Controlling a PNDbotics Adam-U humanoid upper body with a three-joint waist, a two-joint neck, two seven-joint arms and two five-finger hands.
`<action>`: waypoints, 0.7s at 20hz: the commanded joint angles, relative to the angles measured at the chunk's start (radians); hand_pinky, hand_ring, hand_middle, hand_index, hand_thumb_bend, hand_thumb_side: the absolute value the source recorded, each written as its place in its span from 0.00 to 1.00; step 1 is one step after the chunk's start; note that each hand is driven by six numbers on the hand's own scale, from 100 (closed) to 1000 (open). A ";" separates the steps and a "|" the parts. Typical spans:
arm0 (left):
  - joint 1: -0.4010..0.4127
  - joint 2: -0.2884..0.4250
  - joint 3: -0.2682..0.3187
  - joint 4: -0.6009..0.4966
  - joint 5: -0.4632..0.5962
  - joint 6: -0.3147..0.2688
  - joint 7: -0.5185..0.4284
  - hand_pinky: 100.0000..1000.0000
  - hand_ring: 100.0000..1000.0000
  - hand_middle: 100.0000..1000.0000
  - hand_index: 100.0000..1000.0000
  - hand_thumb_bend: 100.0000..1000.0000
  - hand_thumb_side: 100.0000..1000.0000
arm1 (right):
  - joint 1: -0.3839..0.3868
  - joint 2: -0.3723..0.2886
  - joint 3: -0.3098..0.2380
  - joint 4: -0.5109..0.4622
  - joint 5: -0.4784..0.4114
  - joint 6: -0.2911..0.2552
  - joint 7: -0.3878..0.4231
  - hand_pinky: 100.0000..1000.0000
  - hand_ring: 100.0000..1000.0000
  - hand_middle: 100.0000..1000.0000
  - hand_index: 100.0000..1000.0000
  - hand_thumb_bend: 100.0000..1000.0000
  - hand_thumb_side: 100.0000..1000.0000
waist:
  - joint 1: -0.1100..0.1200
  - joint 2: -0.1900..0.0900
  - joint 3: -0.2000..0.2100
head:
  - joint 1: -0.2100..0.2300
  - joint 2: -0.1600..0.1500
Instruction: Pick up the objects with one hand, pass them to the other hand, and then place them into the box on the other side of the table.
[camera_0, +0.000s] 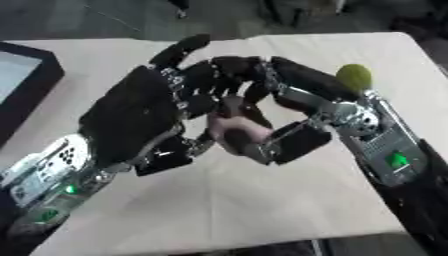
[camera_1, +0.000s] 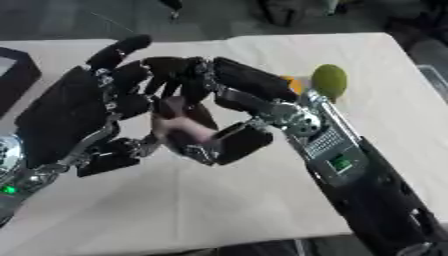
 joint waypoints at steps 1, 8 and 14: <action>0.003 0.040 0.014 -0.018 -0.032 -0.017 0.004 0.97 0.02 0.80 0.49 0.00 0.00 | 0.005 -0.055 -0.066 -0.060 0.038 0.009 -0.039 0.60 0.69 0.75 0.56 0.00 0.10 | 0.002 -0.017 -0.003 | 0.007 -0.003; 0.034 0.053 0.035 -0.018 -0.064 0.000 0.008 0.97 0.02 0.80 0.49 0.00 0.00 | 0.031 -0.063 -0.150 -0.084 0.068 0.028 -0.111 0.62 0.71 0.76 0.62 0.00 0.05 | 0.006 -0.017 -0.008 | 0.012 -0.003; 0.046 0.052 0.055 -0.018 -0.061 0.029 0.011 0.97 0.03 0.80 0.49 0.00 0.00 | 0.044 -0.042 -0.167 -0.085 0.056 0.031 -0.132 0.61 0.71 0.76 0.63 0.00 0.24 | 0.007 -0.016 -0.008 | 0.010 -0.003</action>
